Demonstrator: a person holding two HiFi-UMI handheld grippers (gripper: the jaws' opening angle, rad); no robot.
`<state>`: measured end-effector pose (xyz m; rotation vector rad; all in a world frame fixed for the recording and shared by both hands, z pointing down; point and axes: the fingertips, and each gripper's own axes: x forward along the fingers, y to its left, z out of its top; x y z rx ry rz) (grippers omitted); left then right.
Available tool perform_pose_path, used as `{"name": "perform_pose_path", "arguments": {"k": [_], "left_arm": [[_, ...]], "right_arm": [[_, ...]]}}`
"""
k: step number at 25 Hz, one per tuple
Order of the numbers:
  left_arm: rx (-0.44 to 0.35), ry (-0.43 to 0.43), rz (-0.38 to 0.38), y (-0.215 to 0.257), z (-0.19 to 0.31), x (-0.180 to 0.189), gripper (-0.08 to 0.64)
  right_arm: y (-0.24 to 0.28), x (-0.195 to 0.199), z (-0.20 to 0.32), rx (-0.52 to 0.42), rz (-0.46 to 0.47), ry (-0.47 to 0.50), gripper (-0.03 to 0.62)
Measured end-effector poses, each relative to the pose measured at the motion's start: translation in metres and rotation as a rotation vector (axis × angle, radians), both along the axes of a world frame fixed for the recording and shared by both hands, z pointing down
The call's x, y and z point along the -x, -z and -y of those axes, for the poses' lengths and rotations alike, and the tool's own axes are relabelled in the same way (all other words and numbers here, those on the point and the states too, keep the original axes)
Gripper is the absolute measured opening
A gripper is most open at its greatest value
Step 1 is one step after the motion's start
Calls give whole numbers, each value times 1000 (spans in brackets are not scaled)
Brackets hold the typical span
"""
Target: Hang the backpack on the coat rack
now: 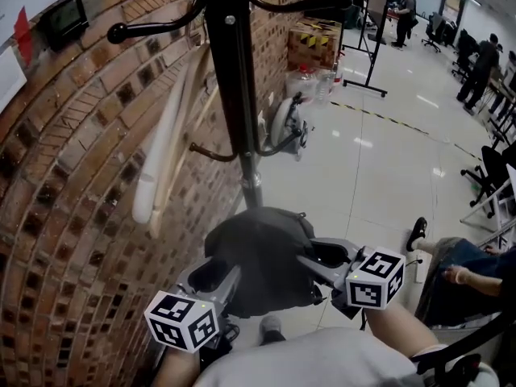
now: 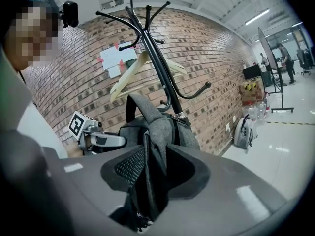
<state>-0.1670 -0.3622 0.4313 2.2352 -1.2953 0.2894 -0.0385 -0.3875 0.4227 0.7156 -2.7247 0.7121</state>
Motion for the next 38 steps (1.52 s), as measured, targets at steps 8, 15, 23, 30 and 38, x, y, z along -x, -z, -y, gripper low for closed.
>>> {"name": "perform_pose_path", "arguments": {"k": [8,15,23,30,38], "left_arm": [[30,-9,-16,-13,37,5,176],[72,-26,-23,-40,63,9,176],[67,-52,16,-62,74,8,176],[61,-78,49,-67,77,10,178],[11,-46,82,-64,75,14,225]], "right_arm": [[-13,6,37,23,-1,-26,137],[-40,12,61,62,-17,-39,137],[-65,12,72,41,-41,-32,142],[-72,12,74,49,-35,-1,151],[-68,9,71,-3,-30,-16,196]]}}
